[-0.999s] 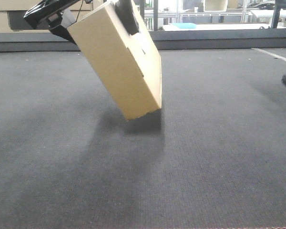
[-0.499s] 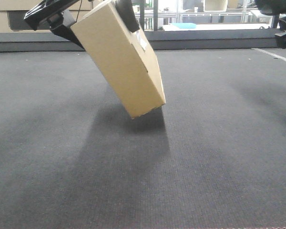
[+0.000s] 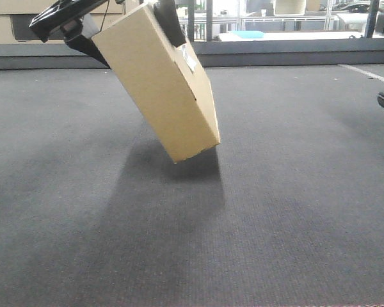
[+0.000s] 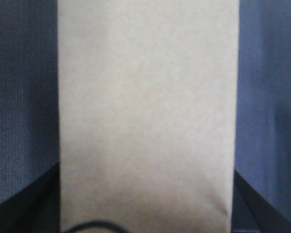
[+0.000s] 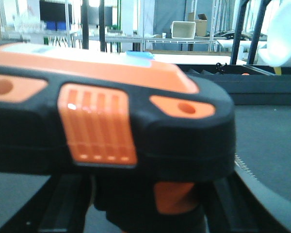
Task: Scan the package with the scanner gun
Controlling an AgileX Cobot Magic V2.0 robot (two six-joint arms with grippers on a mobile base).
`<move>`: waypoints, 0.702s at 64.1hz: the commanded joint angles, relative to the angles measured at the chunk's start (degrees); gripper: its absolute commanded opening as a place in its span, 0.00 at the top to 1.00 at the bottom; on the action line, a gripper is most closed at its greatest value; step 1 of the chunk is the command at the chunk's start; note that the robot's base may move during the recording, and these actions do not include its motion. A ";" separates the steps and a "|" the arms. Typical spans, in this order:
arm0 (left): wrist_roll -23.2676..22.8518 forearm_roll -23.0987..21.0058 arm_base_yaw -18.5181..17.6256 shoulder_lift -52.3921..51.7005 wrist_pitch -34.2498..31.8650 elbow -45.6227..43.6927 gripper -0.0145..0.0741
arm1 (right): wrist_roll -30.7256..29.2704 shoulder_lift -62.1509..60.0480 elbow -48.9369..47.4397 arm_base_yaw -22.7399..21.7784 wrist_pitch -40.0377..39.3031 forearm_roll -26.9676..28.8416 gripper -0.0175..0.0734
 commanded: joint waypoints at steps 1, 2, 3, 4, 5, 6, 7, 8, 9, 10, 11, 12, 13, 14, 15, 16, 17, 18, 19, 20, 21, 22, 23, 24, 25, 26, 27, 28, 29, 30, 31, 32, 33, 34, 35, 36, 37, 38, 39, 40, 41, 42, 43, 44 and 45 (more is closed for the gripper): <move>0.05 -0.05 0.16 -0.10 -0.67 -0.11 0.96 | 4.75 0.58 -0.37 -0.42 -7.07 0.08 0.99; 0.05 -0.05 0.16 -0.10 -0.67 -0.11 0.96 | 5.39 0.96 -0.37 -0.54 -7.43 0.08 0.99; 0.05 -0.05 0.16 -0.10 -0.67 -0.11 0.96 | 6.20 1.41 -0.37 -0.68 -7.88 0.08 0.99; 0.05 -0.05 0.16 -0.10 -0.67 -0.11 0.96 | 7.10 1.88 -0.37 -0.82 -8.39 0.08 0.99; 0.05 -0.05 0.16 -0.10 -0.67 -0.11 0.96 | 8.27 2.41 -0.37 -0.96 -9.06 0.08 0.99; 0.05 -0.05 0.16 -0.10 -0.67 -0.11 0.96 | 9.41 2.97 -0.37 -1.17 -9.84 0.08 0.99; 0.05 -0.05 0.16 -0.10 -0.67 -0.11 0.96 | 9.88 3.58 -0.37 -1.28 -10.69 0.08 0.99; 0.05 -0.05 0.16 -0.10 -0.67 -0.11 0.96 | 10.71 4.23 -0.37 -1.45 -11.67 -0.21 0.99; 0.05 -0.05 0.16 -0.10 -0.67 -0.11 0.96 | 11.49 4.89 -0.37 -1.59 -11.69 -0.48 0.99; 0.05 -0.05 0.16 -0.10 -0.67 -0.11 0.96 | 12.21 5.57 -0.37 -1.77 -11.69 -0.86 0.99; 0.05 -0.05 0.16 -0.10 -0.67 -0.11 0.96 | 13.05 6.25 -0.37 -1.91 -11.69 -1.60 0.99; 0.05 -0.05 0.16 -0.10 -0.67 -0.11 0.96 | 13.40 7.15 -0.37 -2.01 -11.69 -1.99 0.99; 0.05 -0.05 0.16 -0.10 -0.67 -0.11 0.96 | 13.51 7.65 -0.53 -2.01 -11.69 -2.43 0.99; 0.05 -0.05 0.06 -0.10 -0.67 -0.11 0.96 | 13.51 8.28 -0.51 -2.01 -11.69 -2.72 0.99; 0.05 -0.05 0.06 -0.10 -0.67 -0.11 0.96 | 13.51 8.68 -0.55 -2.01 -11.69 -3.24 0.99; 0.05 -0.05 0.06 -0.10 -0.67 -0.11 0.96 | 13.51 9.27 -0.55 -2.01 -11.69 -3.71 0.99; 0.05 -0.05 0.06 -0.10 -0.67 -0.11 0.96 | 13.51 9.62 -0.55 -2.01 -11.69 -4.13 0.99; 0.05 -0.05 0.06 -0.10 -0.67 -0.11 0.96 | 13.51 9.99 -0.55 -2.01 -11.69 -4.49 0.99; 0.05 -0.05 0.06 -0.10 -0.67 -0.11 0.96 | 13.51 10.51 -0.55 -2.01 -11.69 -4.93 0.99; 0.05 -0.05 -0.06 -0.10 -0.67 -0.11 0.96 | 13.51 10.66 -0.55 -2.01 -11.69 -5.09 0.99; 0.05 -0.05 -0.06 -0.10 -0.67 -0.11 0.96 | 13.51 11.00 -0.55 -2.01 -11.69 -5.45 0.99; 0.05 -0.05 -0.06 -0.10 -0.67 -0.11 0.96 | 13.51 11.28 -0.55 -2.01 -11.69 -5.98 0.99; 0.05 -0.05 -0.06 -0.10 -0.67 -0.11 0.96 | 13.51 11.51 -0.55 -2.01 -11.69 -6.35 0.99; 0.05 -0.05 -0.06 -0.10 -0.67 -0.11 0.96 | 13.51 11.81 -0.55 -2.01 -11.69 -6.51 0.99; 0.05 -0.05 -0.06 -0.10 -0.67 -0.11 0.96 | 13.51 11.90 -0.55 -2.01 -11.69 -6.65 0.99; 0.05 -0.05 -0.06 -0.10 -0.67 -0.11 0.96 | 13.51 12.05 -0.55 -2.01 -11.69 -6.76 0.99; 0.05 0.10 -0.04 -0.10 -0.67 -0.11 0.96 | 13.51 12.20 -0.55 -2.01 -11.69 -6.76 0.99; 0.05 0.10 -0.04 -0.10 -0.67 -0.11 0.96 | 13.51 12.20 -0.55 -2.01 -11.69 -6.76 0.99; 0.05 0.10 -0.04 -0.10 -0.67 -0.11 0.96 | 13.51 12.20 -0.55 -2.01 -11.69 -6.76 0.99; 0.05 0.10 -0.04 -0.10 -0.67 -0.11 0.96 | 13.51 12.33 -0.55 -2.01 -11.69 -6.76 0.99; 0.05 0.10 -0.04 -0.10 -0.67 -0.11 0.96 | 13.51 12.33 -0.55 -2.01 -11.69 -6.76 0.99; 0.05 0.09 -0.04 -0.10 -0.78 -0.11 0.96 | 13.51 12.33 -0.55 -2.01 -11.69 -6.76 0.99; 0.05 0.09 -0.04 -0.10 -0.78 -0.11 0.96 | 13.51 12.33 -0.55 -2.01 -11.69 -6.76 0.99; 0.05 0.09 -0.04 -0.10 -0.78 -0.11 0.96 | 13.51 12.33 -0.55 -2.01 -11.69 -6.76 0.99; 0.05 0.09 -0.04 -0.10 -0.78 -0.11 0.96 | 13.51 12.33 -0.55 -2.01 -11.69 -6.76 0.99; 0.05 0.09 -0.04 -0.10 -0.78 -0.11 0.96 | 13.51 12.33 -0.55 -2.01 -11.69 -6.76 0.99; 0.05 0.09 -0.04 -0.10 -0.78 -0.11 0.96 | 13.51 12.33 -0.55 -2.01 -11.69 -6.76 0.99; 0.05 0.09 -0.04 -0.10 -0.78 -0.11 0.96 | 13.51 12.33 -0.55 -2.01 -11.69 -6.76 0.99; 0.05 0.09 -0.04 -0.10 -0.78 -0.11 0.96 | 13.51 12.33 -0.55 -2.01 -11.69 -6.76 0.99; 0.05 0.09 -0.04 -0.10 -0.78 -0.11 0.96 | 13.51 12.33 -0.55 -2.01 -11.69 -6.76 0.99; 0.05 0.09 -0.04 -0.10 -0.78 -0.11 0.96 | 13.51 12.33 -0.55 -2.01 -11.69 -6.76 0.99; 0.05 0.09 -0.04 -0.10 -0.78 -0.11 0.96 | 13.51 12.33 -0.55 -2.01 -11.69 -6.76 0.99; 0.05 0.09 -0.04 -0.10 -0.78 -0.11 0.96 | 13.51 12.33 -0.55 -2.01 -11.69 -6.76 0.99; 0.05 0.09 -0.04 -0.10 -0.78 -0.11 0.96 | 13.51 12.33 -0.55 -2.01 -11.69 -6.76 0.99; 0.05 0.09 -0.04 -0.10 -0.85 -0.11 0.96 | 13.51 12.33 -0.55 -2.01 -11.69 -6.76 0.99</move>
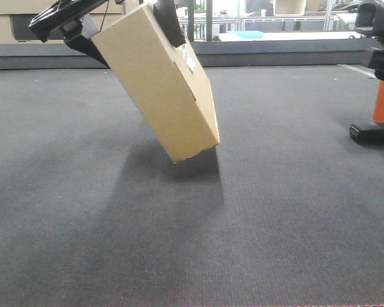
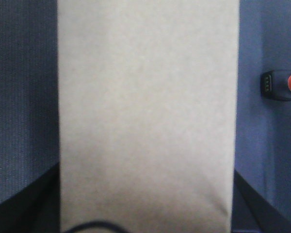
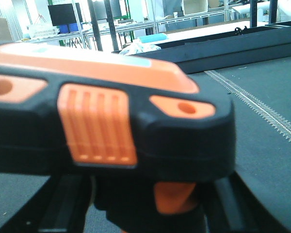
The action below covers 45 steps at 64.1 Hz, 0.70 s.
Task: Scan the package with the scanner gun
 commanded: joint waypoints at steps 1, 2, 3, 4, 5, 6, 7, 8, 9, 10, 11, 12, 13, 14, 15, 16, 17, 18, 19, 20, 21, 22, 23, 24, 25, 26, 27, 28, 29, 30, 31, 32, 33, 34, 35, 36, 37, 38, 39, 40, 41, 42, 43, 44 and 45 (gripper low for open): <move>0.05 -0.02 -0.04 -0.10 -0.85 -0.11 0.96 | 0.22 -0.09 -0.46 -0.17 -3.52 -0.83 0.99; 0.05 -0.02 -0.04 -0.10 -0.85 -0.11 0.96 | 0.22 -0.09 -0.46 -0.17 -3.52 -0.83 0.99; 0.05 -0.02 -0.04 -0.10 -0.91 -0.11 0.96 | 0.22 -0.09 -0.46 -0.17 -3.52 -0.83 0.99; 0.05 -0.02 -0.04 -0.10 -0.91 -0.11 0.96 | 0.22 -0.09 -0.46 -0.17 -3.52 -0.83 0.99; 0.05 -0.02 -0.04 -0.10 -0.91 -0.11 0.96 | 0.22 -0.09 -0.46 -0.17 -3.52 -0.83 0.99; 0.05 -0.02 -0.04 -0.10 -0.91 -0.11 0.96 | 0.22 -0.09 -0.46 -0.17 -3.52 -0.83 0.99; 0.05 -0.02 -0.04 -0.10 -1.05 -0.11 0.96 | 0.22 -0.09 -0.46 -0.17 -3.52 -0.83 0.99; 0.05 -0.02 -0.04 -0.10 -1.05 -0.11 0.96 | 0.22 -0.09 -0.46 -0.17 -3.52 -0.83 0.99; 0.05 -0.02 -0.04 -0.10 -1.05 -0.11 0.96 | 0.22 -0.09 -0.46 -0.17 -3.52 -0.83 0.99; 0.05 -0.02 -0.04 -0.10 -1.05 -0.11 0.96 | 0.22 -0.09 -0.46 -0.17 -3.52 -0.83 0.99; 0.05 -0.02 -0.04 -0.10 -1.05 -0.11 0.96 | 0.22 -0.09 -0.46 -0.17 -3.52 -0.83 0.99; 0.05 -0.02 -0.04 -0.10 -1.18 -0.11 0.96 | 0.22 -0.09 -0.46 -0.17 -3.52 -0.83 0.99; 0.05 -0.02 -0.04 -0.10 -1.18 -0.11 0.96 | 0.22 -0.10 -0.46 -0.17 -3.52 -0.83 0.99; 0.05 -0.02 -0.04 -0.10 -1.18 -0.11 0.96 | 0.22 -0.10 -0.46 -0.17 -3.52 -0.83 0.99; 0.05 -0.02 -0.04 -0.10 -1.18 -0.11 0.96 | 0.22 -0.10 -0.46 -0.17 -3.52 -0.83 0.99; 0.05 -0.02 -0.04 -0.10 -1.18 -0.11 0.96 | 0.22 -0.10 -0.46 -0.17 -3.52 -0.83 0.99; 0.05 -0.02 -0.04 -0.10 -1.18 -0.11 0.96 | 0.22 -0.10 -0.46 -0.17 -3.52 -0.83 0.99; 0.05 -0.02 -0.04 -0.10 -1.18 -0.11 0.96 | 0.22 -0.10 -0.46 -0.17 -3.52 -0.83 0.99; 0.05 -0.02 -0.04 -0.10 -1.18 -0.11 0.96 | 0.22 -0.10 -0.46 -0.17 -3.52 -0.83 0.99; 0.05 -0.02 -0.04 -0.10 -1.18 -0.11 0.96 | 0.22 -0.10 -0.46 -0.17 -3.52 -0.83 0.99; 0.05 -0.02 -0.04 -0.10 -1.18 -0.11 0.96 | 0.22 -0.10 -0.46 -0.17 -3.52 -0.83 0.98; 0.05 -0.02 -0.04 -0.10 -1.18 -0.11 0.96 | 0.22 -0.10 -0.46 -0.17 -3.52 -0.83 0.96; 0.05 -0.02 -0.04 -0.10 -1.18 -0.11 0.96 | 0.22 -0.10 -0.46 -0.17 -3.52 -0.83 0.94; 0.05 -0.02 -0.04 -0.10 -1.18 -0.11 0.96 | 0.22 -0.10 -0.46 -0.17 -3.52 -0.83 0.91; 0.05 -0.02 -0.04 -0.10 -1.18 -0.11 0.96 | 0.22 -0.10 -0.46 -0.17 -3.52 -0.83 0.89; 0.05 -0.02 -0.04 -0.10 -1.18 -0.11 0.96 | 0.22 -0.10 -0.46 -0.17 -3.52 -0.83 0.85; 0.05 -0.02 -0.04 -0.10 -1.18 -0.11 0.96 | 0.22 -0.10 -0.46 -0.17 -3.52 -0.83 0.82; 0.05 -0.02 -0.04 -0.10 -1.18 -0.11 0.96 | 0.22 -0.10 -0.46 -0.17 -3.52 -0.83 0.79; 0.05 -0.02 -0.04 -0.10 -1.18 -0.11 0.96 | 0.22 -0.10 -0.46 -0.17 -3.52 -0.83 0.75; 0.05 -0.02 -0.04 -0.10 -1.18 -0.11 0.96 | 0.22 -0.10 -0.46 -0.17 -3.52 -0.83 0.71; 0.05 -0.02 -0.04 -0.10 -1.18 -0.11 0.96 | 0.22 -0.10 -0.46 -0.17 -3.52 -0.83 0.68; 0.05 -0.02 -0.04 -0.10 -1.18 -0.11 0.96 | 0.22 -0.10 -0.46 -0.17 -3.52 -0.83 0.64; 0.05 -0.02 -0.04 -0.10 -1.18 -0.11 0.96 | 0.22 -0.10 -0.46 -0.17 -3.52 -0.83 0.60; 0.05 -0.02 -0.04 -0.10 -1.18 -0.11 0.96 | 0.22 -0.10 -0.46 -0.17 -3.52 -0.83 0.57; 0.05 -0.02 -0.04 -0.10 -1.18 -0.11 0.96 | 0.22 -0.10 -0.46 -0.17 -3.52 -0.83 0.54; 0.05 -0.02 -0.04 -0.10 -1.18 -0.11 0.96 | 0.22 -0.10 -0.46 -0.17 -3.52 -0.83 0.51; 0.05 -0.02 -0.04 -0.10 -1.18 -0.11 0.96 | 0.22 -0.10 -0.46 -0.17 -3.52 -0.83 0.48; 0.05 -0.02 -0.04 -0.10 -1.18 -0.11 0.96 | 0.22 -0.10 -0.46 -0.17 -3.52 -0.83 0.46; 0.05 -0.02 -0.04 -0.10 -1.18 -0.11 0.96 | 0.22 -0.10 -0.46 -0.17 -3.52 -0.83 0.44; 0.05 -0.02 -0.04 -0.10 -1.18 -0.11 0.96 | 0.22 -0.10 -0.46 -0.17 -3.52 -0.83 0.43; 0.05 -0.02 -0.04 -0.10 -1.18 -0.11 0.96 | 0.22 -0.10 -0.46 -0.17 -3.52 -0.83 0.41; 0.05 -0.02 -0.04 -0.10 -1.18 -0.11 0.96 | 0.22 -0.10 -0.46 -0.17 -3.52 -0.83 0.40; 0.05 -0.02 -0.04 -0.10 -1.18 -0.11 0.96 | 0.22 -0.10 -0.46 -0.17 -3.52 -0.71 0.39; 0.05 -0.02 -0.04 -0.10 -1.18 -0.11 0.96 | 0.22 -0.10 -0.46 -0.17 -3.52 -0.60 0.38; 0.05 -0.02 -0.04 -0.10 -1.18 -0.11 0.96 | 0.22 -0.10 -0.46 -0.17 -3.52 -0.62 0.37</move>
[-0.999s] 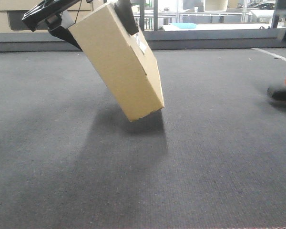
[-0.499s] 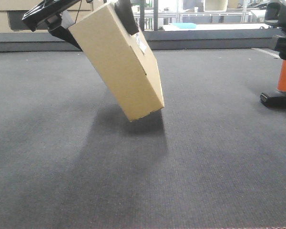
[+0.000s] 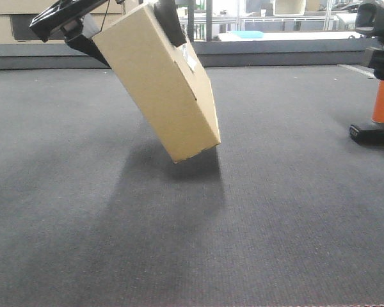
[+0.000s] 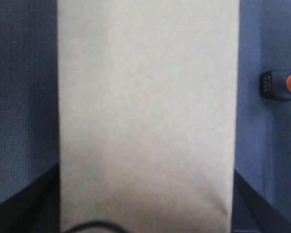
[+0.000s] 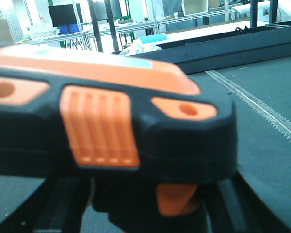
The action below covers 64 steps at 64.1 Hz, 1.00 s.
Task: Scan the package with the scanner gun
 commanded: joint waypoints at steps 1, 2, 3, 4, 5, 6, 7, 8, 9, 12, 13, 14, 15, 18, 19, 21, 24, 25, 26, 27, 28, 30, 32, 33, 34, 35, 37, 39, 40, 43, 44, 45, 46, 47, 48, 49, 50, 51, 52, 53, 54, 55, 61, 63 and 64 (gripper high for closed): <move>0.16 -0.02 -0.04 -0.10 -1.06 -0.11 0.96 | 0.10 -0.10 -0.46 -0.17 -3.23 -0.43 0.36; 0.16 -0.02 -0.04 -0.10 -1.06 -0.11 0.96 | 0.10 -0.10 -0.46 -0.17 -3.23 -0.28 0.35; 0.16 -0.02 -0.04 -0.10 -1.06 -0.11 0.96 | 0.10 -0.10 -0.46 -0.17 -3.23 -0.28 0.34; 0.16 -0.02 -0.04 -0.10 -1.06 -0.11 0.96 | 0.10 -0.10 -0.46 -0.17 -3.23 -0.28 0.33; 0.16 -0.02 -0.04 -0.10 -1.06 -0.11 0.96 | 0.10 -0.10 -0.46 -0.17 -3.23 -0.28 0.31; 0.16 -0.02 -0.04 -0.10 -1.06 -0.11 0.96 | 0.10 -0.10 -0.46 -0.17 -3.23 -0.28 0.30; 0.16 -0.02 -0.04 -0.10 -1.06 -0.11 0.96 | 0.10 -0.10 -0.46 -0.17 -3.23 -0.28 0.29; 0.16 -0.02 -0.04 -0.10 -1.06 -0.11 0.96 | 0.10 -0.10 -0.46 -0.17 -3.23 -0.28 0.28; 0.16 -0.02 -0.04 -0.10 -1.06 -0.11 0.96 | 0.10 -0.10 -0.46 -0.17 -3.23 -0.28 0.27; 0.16 0.09 -0.04 -0.10 -1.06 -0.11 0.96 | 0.10 -0.10 -0.46 -0.17 -3.23 -0.28 0.23; 0.16 0.09 -0.04 -0.10 -1.06 -0.11 0.96 | 0.10 -0.10 -0.46 -0.17 -3.23 -0.28 0.22; 0.16 0.09 -0.04 -0.10 -1.06 -0.11 0.96 | 0.10 -0.10 -0.46 -0.17 -3.23 -0.28 0.21; 0.16 0.09 -0.04 -0.10 -1.06 -0.11 0.96 | 0.10 -0.10 -0.46 -0.17 -3.23 -0.28 0.20; 0.16 0.09 -0.04 -0.10 -1.06 -0.11 0.96 | 0.10 -0.10 -0.46 -0.17 -3.23 -0.28 0.19; 0.16 0.09 -0.04 -0.10 -1.06 -0.11 0.96 | 0.10 -0.10 -0.46 -0.17 -3.23 -0.28 0.19; 0.16 0.09 -0.04 -0.10 -1.06 -0.11 0.96 | 0.10 -0.10 -0.46 -0.17 -3.23 -0.28 0.19; 0.16 0.09 -0.04 -0.10 -1.06 -0.11 0.96 | 0.10 -0.10 -0.46 -0.17 -3.23 -0.38 0.19; 0.16 0.09 -0.04 -0.10 -1.06 -0.11 0.96 | 0.10 -0.10 -0.46 -0.17 -3.23 -0.38 0.19; 0.16 0.09 -0.04 -0.10 -1.06 -0.11 0.96 | 0.10 -0.10 -0.46 -0.17 -3.23 -0.38 0.19; 0.16 0.09 -0.04 -0.10 -1.06 -0.11 0.96 | 0.10 -0.10 -0.46 -0.17 -3.23 -0.38 0.19; 0.16 0.09 -0.04 -0.10 -1.06 -0.11 0.96 | 0.10 -0.10 -0.46 -0.17 -3.23 -0.38 0.19; 0.16 0.09 -0.04 -0.10 -1.06 -0.11 0.96 | 0.10 -0.10 -0.46 -0.17 -3.23 -0.38 0.19; 0.16 0.13 -0.04 -0.10 -1.06 -0.11 0.96 | 0.10 -0.10 -0.46 -0.17 -3.11 -0.38 0.19; 0.16 0.13 -0.04 -0.10 -1.06 -0.11 0.96 | 0.10 -0.10 -0.46 -0.17 -3.11 -0.38 0.19; 0.16 0.13 -0.04 -0.10 -1.06 -0.11 0.96 | 0.10 -0.10 -0.46 -0.17 -3.11 -0.38 0.19; 0.16 0.12 -0.04 -0.10 -1.06 -0.11 0.96 | 0.10 -0.10 -0.46 -0.17 -3.12 -0.54 0.19; 0.16 0.27 -0.04 -0.10 -1.06 -0.11 0.96 | 0.10 -0.10 -0.33 -0.17 -3.12 -0.76 0.19; 0.16 0.43 -0.04 -0.10 -1.06 -0.11 0.96 | 0.10 -0.10 -0.09 -0.17 -3.23 -1.27 0.19; 0.16 0.55 -0.04 -0.10 -1.06 -0.11 0.96 | 0.10 -0.10 -0.08 -0.17 -3.23 -1.48 0.19; 0.16 0.67 -0.04 -0.10 -1.06 -0.11 0.96 | 0.10 -0.21 0.50 -0.17 -3.23 -2.63 0.19; 0.16 0.67 -0.04 -0.10 -1.06 -0.11 0.96 | 0.10 -0.30 0.85 -0.17 -3.23 -3.02 0.19; 0.16 0.78 -0.04 -0.10 -1.06 -0.11 0.96 | 0.10 -0.33 0.96 -0.17 -3.23 -3.39 0.19; 0.16 0.80 -0.04 -0.10 -1.06 -0.11 0.96 | 0.10 -0.43 1.23 -0.17 -3.23 -3.68 0.19; 0.16 0.80 -0.04 -0.10 -1.06 -0.11 0.96 | 0.10 -0.58 1.51 -0.17 -3.23 -3.84 0.19; 0.16 0.80 -0.04 -0.10 -1.06 -0.11 0.96 | 0.10 -0.75 1.80 -0.17 -3.23 -3.95 0.19; 0.16 0.80 -0.04 -0.10 -1.06 -0.11 0.96 | 0.10 -0.85 2.21 -0.17 -3.23 -4.07 0.19; 0.16 0.80 -0.04 -0.10 -1.06 -0.11 0.96 | 0.10 -0.86 2.51 -0.17 -3.23 -4.07 0.19; 0.16 0.89 -0.04 -0.10 -1.06 -0.11 0.96 | 0.10 -1.04 2.75 -0.17 -3.23 -4.07 0.19; 0.16 0.89 -0.04 -0.10 -1.06 -0.11 0.96 | 0.10 -1.28 3.15 -0.17 -3.23 -4.07 0.19; 0.16 0.89 -0.04 -0.10 -1.06 -0.11 0.96 | 0.10 -1.28 3.26 -0.17 -3.23 -4.07 0.19; 0.16 0.89 -0.04 -0.10 -1.06 -0.11 0.96 | 0.10 -1.43 3.50 -0.17 -3.23 -3.96 0.19; 0.16 0.89 -0.04 -0.10 -1.06 -0.11 0.96 | 0.10 -1.59 3.90 -0.17 -3.23 -3.96 0.19; 0.16 0.89 -0.04 -0.10 -1.06 -0.11 0.96 | 0.10 -2.48 5.86 -0.17 -3.23 -3.69 0.19; 0.16 0.89 -0.04 -0.10 -1.06 -0.11 0.96 | 0.10 -2.79 6.61 -0.17 -3.23 -3.69 0.19; 0.16 0.89 -0.04 -0.10 -1.06 -0.11 0.96 | 0.10 -2.94 6.95 -0.17 -3.23 -3.69 0.19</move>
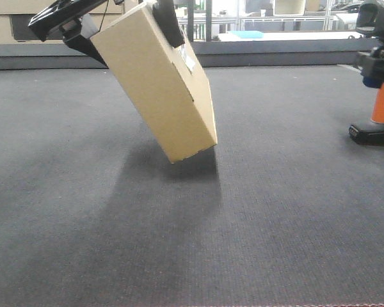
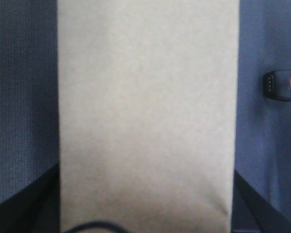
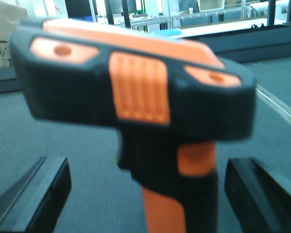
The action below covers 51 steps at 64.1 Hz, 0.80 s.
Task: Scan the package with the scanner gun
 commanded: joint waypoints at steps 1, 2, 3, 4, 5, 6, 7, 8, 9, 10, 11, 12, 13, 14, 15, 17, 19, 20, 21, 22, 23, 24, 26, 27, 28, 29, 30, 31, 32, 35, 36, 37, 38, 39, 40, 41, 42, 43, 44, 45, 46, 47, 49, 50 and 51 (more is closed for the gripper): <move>0.16 -0.10 -0.04 -0.10 -1.06 -0.11 0.96 | 0.10 -1.66 2.29 -0.17 -1.42 -0.34 0.19; 0.16 0.04 -0.04 -0.10 -1.06 -0.11 0.96 | 0.10 -1.82 2.71 -0.17 -1.42 -0.34 0.19; 0.16 0.13 -0.04 -0.10 -1.06 -0.11 0.96 | 0.10 -1.99 3.09 -0.17 -1.42 -0.34 0.19; 0.27 0.07 -0.04 -0.10 -1.06 -0.11 0.96 | 0.10 -2.18 3.49 -0.17 -1.42 -0.34 0.19; 0.28 0.21 -0.04 -0.10 -1.06 -0.11 0.96 | 0.10 -2.42 3.88 -0.17 -1.42 -0.34 0.19; 0.43 0.29 -0.04 -0.10 -1.06 -0.11 0.96 | 0.10 -2.75 4.45 -0.17 -1.42 -0.34 0.19; 0.73 0.23 -0.04 -0.10 -1.06 -0.11 0.96 | 0.10 -3.02 4.83 -0.17 -1.42 -0.34 0.19; 0.99 0.23 -0.04 -0.10 -1.06 -0.11 0.96 | 0.10 -3.29 5.21 -0.17 -1.42 -0.34 0.19; 1.27 0.23 -0.04 -0.10 -1.06 -0.11 0.96 | 0.10 -3.42 5.41 -0.17 -1.42 -0.34 0.19; 1.52 0.23 -0.04 -0.10 -1.06 -0.11 0.96 | 0.10 -3.83 5.77 -0.17 -1.42 -0.34 0.19; 1.52 0.23 -0.04 -0.10 -1.06 -0.11 0.96 | 0.10 -4.15 6.35 -0.17 -1.42 -0.34 0.19; 1.63 0.34 -0.04 -0.10 -1.06 -0.11 0.96 | 0.10 -4.44 6.75 -0.17 -1.42 -0.34 0.19; 1.63 0.34 -0.04 -0.10 -1.06 -0.11 0.96 | 0.10 -4.76 7.10 -0.17 -1.42 -0.34 0.19; 1.74 0.33 0.09 -0.10 -1.06 -0.11 0.96 | 0.10 -5.07 7.48 -0.17 -1.42 -0.34 0.19; 1.74 0.33 0.09 -0.10 -1.06 -0.11 0.96 | 0.10 -5.41 7.82 -0.17 -1.42 -0.34 0.19; 1.74 0.33 0.09 -0.10 -1.06 -0.11 0.96 | 0.10 -6.09 8.51 -0.17 -1.42 -0.34 0.19; 2.16 0.33 0.19 -0.10 -0.92 -0.11 0.96 | 0.10 -6.80 9.14 -0.17 -1.42 -0.34 0.19; 2.45 0.33 0.34 -0.10 -0.91 -0.11 0.96 | 0.10 -7.18 9.46 -0.17 -1.42 -0.34 0.19; 3.05 0.33 0.44 -0.10 -0.72 -0.11 0.96 | 0.10 -7.55 9.73 -0.17 -1.42 -0.34 0.19; 3.37 0.33 0.62 -0.10 -0.54 -0.11 0.96 | 0.10 -8.21 10.03 -0.17 -1.42 -0.34 0.19; 3.72 0.33 0.64 -0.10 -0.15 -0.11 0.96 | 0.10 -8.62 10.43 -0.17 -1.42 -0.34 0.19; 4.17 0.33 0.80 -0.10 0.18 -0.11 0.96 | 0.10 -9.07 10.70 -0.17 -1.42 -0.34 0.19; 5.15 0.33 1.34 -0.10 0.98 -0.11 0.96 | 0.10 -10.02 11.16 -0.17 -1.42 -0.34 0.20; 5.62 0.33 1.54 -0.10 1.43 -0.11 0.96 | 0.10 -10.54 11.38 -0.17 -1.42 -0.34 0.21; 6.35 0.33 1.84 -0.10 1.87 -0.11 0.96 | 0.10 -11.05 11.49 -0.17 -1.42 -0.34 0.21; 6.71 0.33 2.11 -0.10 2.36 -0.11 0.96 | 0.10 -11.84 11.66 -0.17 -1.42 -0.34 0.22; 7.09 0.33 2.61 -0.10 3.06 -0.11 0.96 | 0.10 -12.38 11.97 -0.17 -1.42 -0.34 0.24; 7.50 0.33 2.98 -0.10 3.51 -0.11 0.96 | 0.10 -12.94 11.99 -0.17 -1.42 -0.34 0.25; 7.69 0.33 3.16 -0.10 3.72 -0.11 0.96 | 0.10 -13.23 12.15 -0.17 -1.42 -0.34 0.26; 9.41 0.33 4.94 -0.30 5.32 -0.11 0.96 | 0.10 -16.16 12.26 -0.17 1.37 -0.44 0.36; 9.85 0.33 5.58 -0.30 5.82 -0.11 0.96 | 0.10 -16.73 12.26 -0.17 2.74 -0.44 0.39; 10.44 0.33 6.01 -0.34 6.14 -0.11 0.96 | 0.10 -17.31 12.26 -0.17 3.61 -0.44 0.41; 11.05 0.33 6.45 -0.44 6.43 -0.11 0.96 | 0.10 -17.85 12.26 -0.17 4.45 -0.44 0.44; 11.67 0.33 6.89 -0.44 6.81 -0.11 0.96 | 0.10 -18.43 12.26 -0.17 5.20 -0.44 0.48; 12.35 0.33 7.35 -0.59 7.16 -0.11 0.96 | 0.10 -18.99 12.26 -0.17 5.94 -0.44 0.53; 13.21 0.33 7.82 -0.71 7.54 -0.11 0.96 | 0.10 -19.56 12.26 -0.17 6.67 -0.44 0.56; 13.75 0.33 8.31 -0.81 7.88 -0.11 0.96 | 0.10 -20.43 12.26 -0.17 7.33 -0.44 0.60; 14.16 0.46 9.03 -0.83 8.57 -0.11 0.96 | 0.10 -21.02 12.26 -0.17 8.27 -0.44 0.63; 14.66 0.46 9.49 -0.83 8.92 -0.11 0.96 | 0.10 -21.58 12.26 -0.17 8.81 -0.44 0.67; 15.22 0.46 9.98 -1.00 9.29 -0.11 0.96 | 0.10 -22.15 12.26 -0.17 9.20 -0.44 0.70; 15.69 0.46 10.47 -1.13 9.69 -0.11 0.96 | 0.10 -22.70 12.26 -0.17 9.53 -0.44 0.74; 16.21 0.46 10.94 -1.42 10.08 -0.11 0.96 | 0.10 -23.25 12.26 -0.17 9.79 -0.44 0.79; 17.45 0.46 11.94 -1.71 10.73 -0.11 0.96 | 0.00 -24.63 12.26 -0.17 10.21 -0.44 0.86; 18.03 0.46 12.70 -1.88 11.19 -0.11 0.96 | 0.00 -25.18 12.26 -0.17 10.34 -0.44 0.89; 18.62 0.46 13.20 -2.22 11.41 -0.11 0.96 | 0.00 -25.97 12.26 -0.17 10.48 -0.44 0.94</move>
